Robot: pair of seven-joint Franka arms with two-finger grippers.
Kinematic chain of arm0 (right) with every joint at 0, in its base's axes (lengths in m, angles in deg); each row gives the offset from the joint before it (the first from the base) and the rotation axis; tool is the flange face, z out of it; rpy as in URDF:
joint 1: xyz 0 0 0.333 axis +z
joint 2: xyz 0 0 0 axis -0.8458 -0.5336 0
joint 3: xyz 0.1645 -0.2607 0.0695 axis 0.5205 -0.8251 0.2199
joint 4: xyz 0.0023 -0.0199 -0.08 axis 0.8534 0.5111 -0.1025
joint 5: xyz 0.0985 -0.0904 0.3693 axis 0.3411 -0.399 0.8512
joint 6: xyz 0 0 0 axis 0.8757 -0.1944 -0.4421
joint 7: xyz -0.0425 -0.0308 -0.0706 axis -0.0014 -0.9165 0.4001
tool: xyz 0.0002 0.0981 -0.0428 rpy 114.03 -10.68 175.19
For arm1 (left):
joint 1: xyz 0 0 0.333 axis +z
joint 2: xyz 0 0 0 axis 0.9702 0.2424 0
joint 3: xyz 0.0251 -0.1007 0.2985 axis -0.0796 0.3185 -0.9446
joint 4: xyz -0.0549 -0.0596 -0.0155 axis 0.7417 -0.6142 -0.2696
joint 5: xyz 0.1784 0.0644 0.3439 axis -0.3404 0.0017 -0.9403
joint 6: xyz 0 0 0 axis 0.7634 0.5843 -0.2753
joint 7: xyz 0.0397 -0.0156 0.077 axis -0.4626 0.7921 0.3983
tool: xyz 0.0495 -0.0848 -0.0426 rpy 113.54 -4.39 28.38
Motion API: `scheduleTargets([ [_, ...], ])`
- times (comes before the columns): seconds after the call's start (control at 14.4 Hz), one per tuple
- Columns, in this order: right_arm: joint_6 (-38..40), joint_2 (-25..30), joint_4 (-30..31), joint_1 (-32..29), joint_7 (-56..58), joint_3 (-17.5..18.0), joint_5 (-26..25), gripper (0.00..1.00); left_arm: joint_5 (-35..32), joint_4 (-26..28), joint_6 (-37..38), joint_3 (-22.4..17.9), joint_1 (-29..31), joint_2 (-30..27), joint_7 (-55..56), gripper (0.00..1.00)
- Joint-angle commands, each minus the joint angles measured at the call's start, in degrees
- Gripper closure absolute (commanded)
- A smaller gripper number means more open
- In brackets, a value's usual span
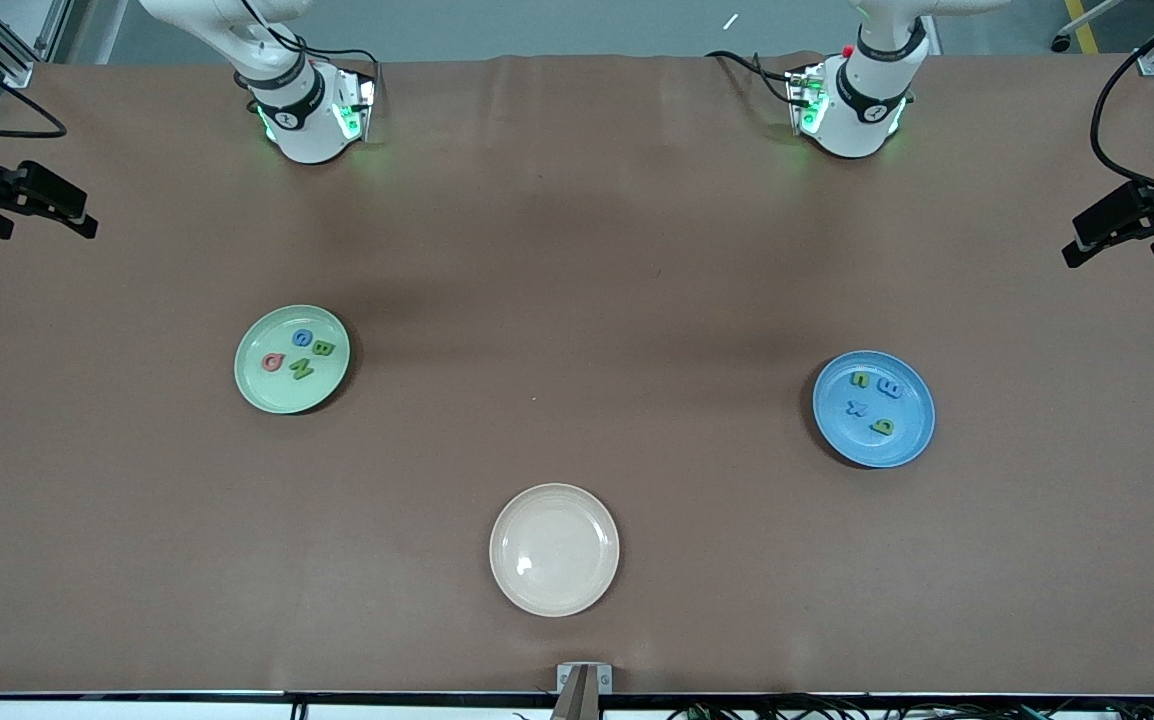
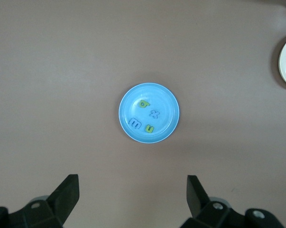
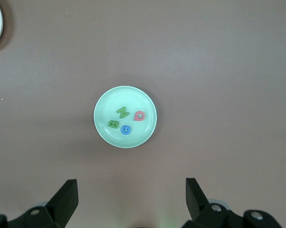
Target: Sort upper and lower case letters into plates
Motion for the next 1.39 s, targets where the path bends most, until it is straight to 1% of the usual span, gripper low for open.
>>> scheduleTargets([
  [0.0, -0.6, 2.0, 2.0, 0.2, -1.0, 0.0, -0.4, 0.00, -1.2, -0.7, 1.2, -0.1, 0.1, -0.2, -2.3, 0.00],
  [0.9, -0.7, 2.0, 2.0, 0.3, -1.1, 0.0, -0.6, 0.00, -1.4, -0.4, 0.8, -0.1, 0.1, 0.1, -2.5, 0.00],
  [1.11, -0.9, 2.0, 2.0, 0.4, -1.1, 0.0, -1.0, 0.00, -3.5, -0.5, 0.6, 0.0, -0.4, 0.1, -2.5, 0.00],
  [1.32, -1.0, 2.0, 2.0, 0.4, -1.0, 0.0, -1.2, 0.00, -3.5, -0.5, 0.6, 0.1, -0.4, 0.0, -2.5, 0.00],
])
